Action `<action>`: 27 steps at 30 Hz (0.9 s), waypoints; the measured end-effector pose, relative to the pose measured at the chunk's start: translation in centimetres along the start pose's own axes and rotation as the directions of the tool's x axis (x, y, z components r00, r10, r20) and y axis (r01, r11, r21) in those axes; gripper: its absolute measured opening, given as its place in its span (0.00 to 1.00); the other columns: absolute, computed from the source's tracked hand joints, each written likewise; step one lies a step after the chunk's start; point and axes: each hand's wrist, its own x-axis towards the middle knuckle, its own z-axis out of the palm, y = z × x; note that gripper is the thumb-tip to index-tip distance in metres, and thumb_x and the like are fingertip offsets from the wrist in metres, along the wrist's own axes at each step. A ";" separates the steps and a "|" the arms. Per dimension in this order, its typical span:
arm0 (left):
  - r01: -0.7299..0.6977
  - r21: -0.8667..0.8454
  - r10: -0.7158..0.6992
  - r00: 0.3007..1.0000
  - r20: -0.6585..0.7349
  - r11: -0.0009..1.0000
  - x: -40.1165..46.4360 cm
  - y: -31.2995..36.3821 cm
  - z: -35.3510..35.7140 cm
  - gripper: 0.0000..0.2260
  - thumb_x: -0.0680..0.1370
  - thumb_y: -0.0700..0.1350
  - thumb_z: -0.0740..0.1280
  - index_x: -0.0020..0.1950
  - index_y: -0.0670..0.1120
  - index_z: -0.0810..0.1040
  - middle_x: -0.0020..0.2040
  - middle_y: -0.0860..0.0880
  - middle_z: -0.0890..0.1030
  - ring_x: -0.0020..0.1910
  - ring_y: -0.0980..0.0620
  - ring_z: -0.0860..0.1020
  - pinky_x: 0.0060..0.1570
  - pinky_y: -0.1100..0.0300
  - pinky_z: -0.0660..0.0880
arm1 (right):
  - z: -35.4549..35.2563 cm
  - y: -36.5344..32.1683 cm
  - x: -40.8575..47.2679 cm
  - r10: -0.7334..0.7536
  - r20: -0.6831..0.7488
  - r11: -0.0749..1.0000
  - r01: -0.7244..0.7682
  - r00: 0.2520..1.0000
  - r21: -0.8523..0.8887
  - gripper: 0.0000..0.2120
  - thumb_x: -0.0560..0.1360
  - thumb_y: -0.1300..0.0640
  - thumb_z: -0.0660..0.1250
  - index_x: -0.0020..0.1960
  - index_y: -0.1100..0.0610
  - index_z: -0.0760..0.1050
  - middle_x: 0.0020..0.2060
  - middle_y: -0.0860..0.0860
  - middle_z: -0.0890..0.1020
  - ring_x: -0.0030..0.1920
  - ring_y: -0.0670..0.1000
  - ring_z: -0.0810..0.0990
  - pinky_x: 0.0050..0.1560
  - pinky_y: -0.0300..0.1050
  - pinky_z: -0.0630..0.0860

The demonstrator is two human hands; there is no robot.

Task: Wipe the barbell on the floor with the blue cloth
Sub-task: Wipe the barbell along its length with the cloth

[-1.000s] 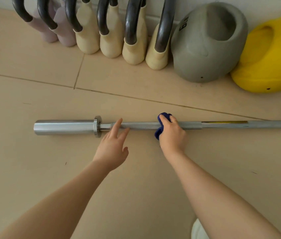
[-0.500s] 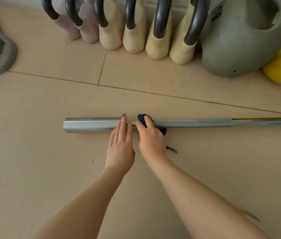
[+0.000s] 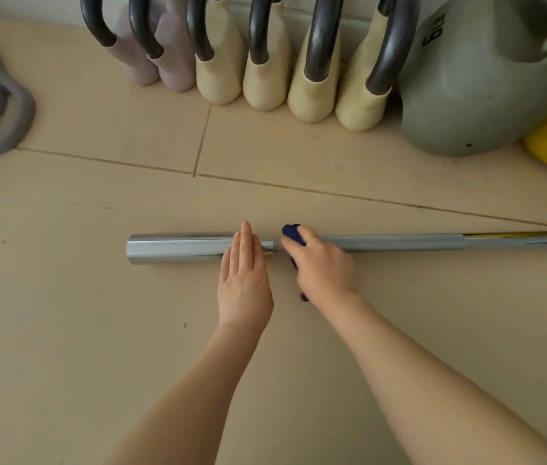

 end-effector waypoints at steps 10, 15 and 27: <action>-0.012 0.058 0.011 1.000 0.010 0.998 1.5 0.3 -0.4 0.30 0.77 0.31 0.55 0.77 0.42 0.49 0.78 0.44 0.40 0.77 0.47 0.41 0.75 0.55 0.41 | 0.2 1.1 -0.2 -0.032 0.026 0.995 0.030 0.999 0.097 0.24 0.76 0.65 0.56 0.70 0.50 0.64 0.71 0.54 0.63 0.54 0.61 0.77 0.51 0.50 0.74; -0.053 0.129 0.047 0.998 0.048 0.990 3.3 -0.4 -2.0 0.34 0.76 0.30 0.55 0.77 0.51 0.47 0.78 0.46 0.41 0.77 0.46 0.40 0.74 0.53 0.40 | -2.5 6.7 1.3 0.249 -0.092 0.968 -0.244 0.964 0.064 0.17 0.76 0.61 0.56 0.63 0.50 0.70 0.64 0.54 0.70 0.53 0.61 0.77 0.47 0.47 0.73; -0.401 0.261 0.382 0.916 0.122 0.878 2.7 5.5 0.0 0.31 0.64 0.34 0.68 0.67 0.45 0.73 0.67 0.42 0.74 0.57 0.44 0.78 0.53 0.54 0.76 | -3.3 12.2 0.8 0.331 -0.129 0.941 -0.318 0.935 0.113 0.21 0.76 0.61 0.57 0.66 0.47 0.70 0.69 0.51 0.68 0.56 0.61 0.76 0.52 0.51 0.76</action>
